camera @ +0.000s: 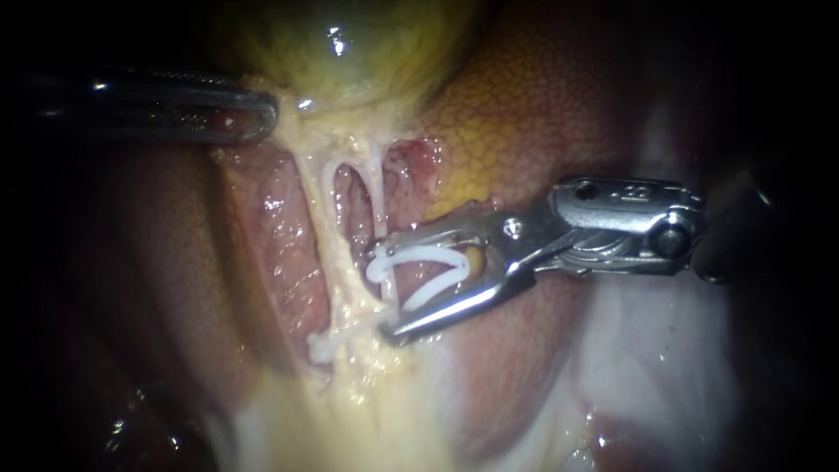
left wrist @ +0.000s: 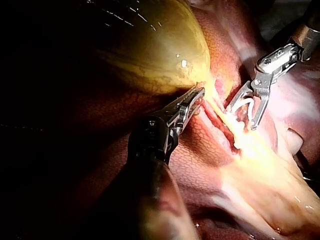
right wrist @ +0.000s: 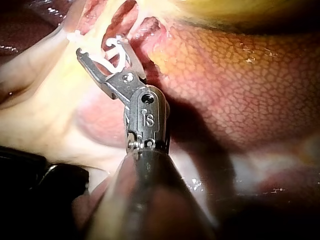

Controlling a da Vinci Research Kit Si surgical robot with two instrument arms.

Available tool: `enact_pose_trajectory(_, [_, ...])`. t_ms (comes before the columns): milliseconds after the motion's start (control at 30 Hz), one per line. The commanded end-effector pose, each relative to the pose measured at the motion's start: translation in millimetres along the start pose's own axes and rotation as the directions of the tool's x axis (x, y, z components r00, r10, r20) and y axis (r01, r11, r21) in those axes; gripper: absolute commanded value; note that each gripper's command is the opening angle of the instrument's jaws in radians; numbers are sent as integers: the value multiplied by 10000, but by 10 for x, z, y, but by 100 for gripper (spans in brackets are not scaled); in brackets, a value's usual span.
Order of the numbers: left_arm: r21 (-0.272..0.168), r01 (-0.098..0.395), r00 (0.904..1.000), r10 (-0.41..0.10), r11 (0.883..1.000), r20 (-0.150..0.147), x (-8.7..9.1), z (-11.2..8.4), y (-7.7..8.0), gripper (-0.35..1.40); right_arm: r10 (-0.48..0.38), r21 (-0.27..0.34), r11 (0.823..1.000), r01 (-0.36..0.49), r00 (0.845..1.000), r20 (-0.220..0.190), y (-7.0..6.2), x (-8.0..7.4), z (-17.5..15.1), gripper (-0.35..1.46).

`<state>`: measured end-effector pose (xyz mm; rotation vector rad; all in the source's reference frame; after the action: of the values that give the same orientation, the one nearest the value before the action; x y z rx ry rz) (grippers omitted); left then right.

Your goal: Clipping second clip left tube

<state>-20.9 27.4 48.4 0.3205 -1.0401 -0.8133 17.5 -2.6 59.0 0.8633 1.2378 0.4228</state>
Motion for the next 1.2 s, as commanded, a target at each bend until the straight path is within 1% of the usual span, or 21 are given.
enact_pose_trajectory(33, [2,-4,10000,4,10000,0,1,1,0,-35,-21,11,10000,21,10000,8,2,-1,1,47])
enact_pose_trajectory(300, [-8,-9,10000,9,10000,4,2,2,0,-35,2,138,9999,-2,10000,50,11,0,7,47])
enact_pose_trajectory(467, [-8,-11,10000,11,10000,4,2,2,0,-35,-73,483,9988,66,9999,140,15,-2,15,46])
enact_pose_trajectory(867, [-8,-13,10000,13,10000,5,2,2,0,-35,145,1628,9866,-71,9989,-443,18,4,30,46])
enact_pose_trajectory(1067, [-9,-13,10000,13,10000,5,3,2,0,-35,146,2176,9760,15,9973,-722,15,7,34,45])
enact_pose_trajectory(1200, [-9,-14,10000,14,10000,5,3,2,0,-35,320,2514,9679,-77,9952,-930,14,10,37,45])
